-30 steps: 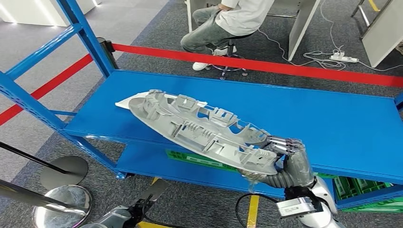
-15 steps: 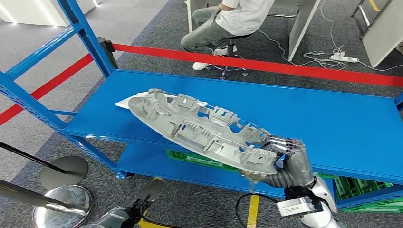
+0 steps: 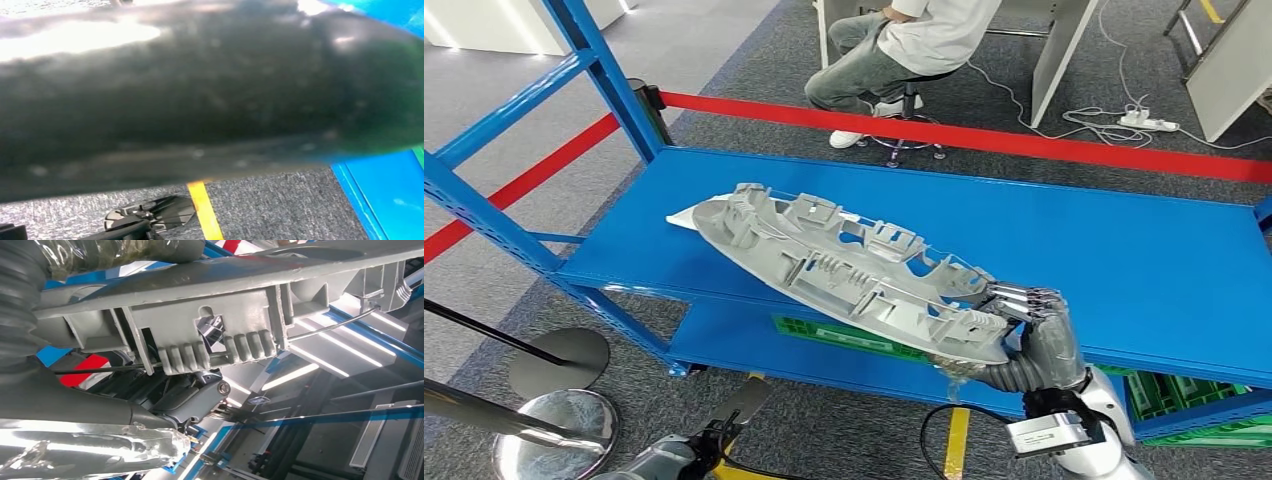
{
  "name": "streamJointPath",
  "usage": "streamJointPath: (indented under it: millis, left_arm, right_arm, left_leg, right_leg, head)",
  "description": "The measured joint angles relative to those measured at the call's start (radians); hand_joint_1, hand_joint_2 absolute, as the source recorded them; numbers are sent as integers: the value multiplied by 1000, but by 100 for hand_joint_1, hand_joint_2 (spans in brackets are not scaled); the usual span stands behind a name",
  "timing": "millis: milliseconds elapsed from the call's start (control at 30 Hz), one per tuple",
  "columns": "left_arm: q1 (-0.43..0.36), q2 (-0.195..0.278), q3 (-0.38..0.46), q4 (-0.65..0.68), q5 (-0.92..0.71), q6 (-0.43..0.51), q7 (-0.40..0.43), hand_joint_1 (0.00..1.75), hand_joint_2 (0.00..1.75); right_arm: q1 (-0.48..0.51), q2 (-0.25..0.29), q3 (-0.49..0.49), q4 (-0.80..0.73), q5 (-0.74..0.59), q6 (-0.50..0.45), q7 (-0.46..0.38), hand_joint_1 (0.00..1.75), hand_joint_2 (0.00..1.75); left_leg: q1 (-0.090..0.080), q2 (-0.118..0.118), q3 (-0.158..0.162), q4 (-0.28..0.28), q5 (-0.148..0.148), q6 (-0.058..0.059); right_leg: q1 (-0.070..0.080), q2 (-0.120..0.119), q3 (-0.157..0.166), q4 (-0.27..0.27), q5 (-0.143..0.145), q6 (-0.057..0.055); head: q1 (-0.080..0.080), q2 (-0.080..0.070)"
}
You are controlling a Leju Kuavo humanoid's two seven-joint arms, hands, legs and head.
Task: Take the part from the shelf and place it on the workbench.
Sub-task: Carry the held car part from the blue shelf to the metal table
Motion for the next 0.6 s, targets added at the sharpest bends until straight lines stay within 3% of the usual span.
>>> streamJointPath:
  millis: [600]
  left_arm:
    - [0, 2, 0, 0, 7, 2, 0, 0, 0]
  right_arm:
    - [-3, 0, 0, 0, 0, 0, 0, 175, 175]
  left_leg:
    - [0, 0, 0, 0, 0, 0]
  right_leg:
    - [0, 0, 0, 0, 0, 0]
  head:
    - [0, 0]
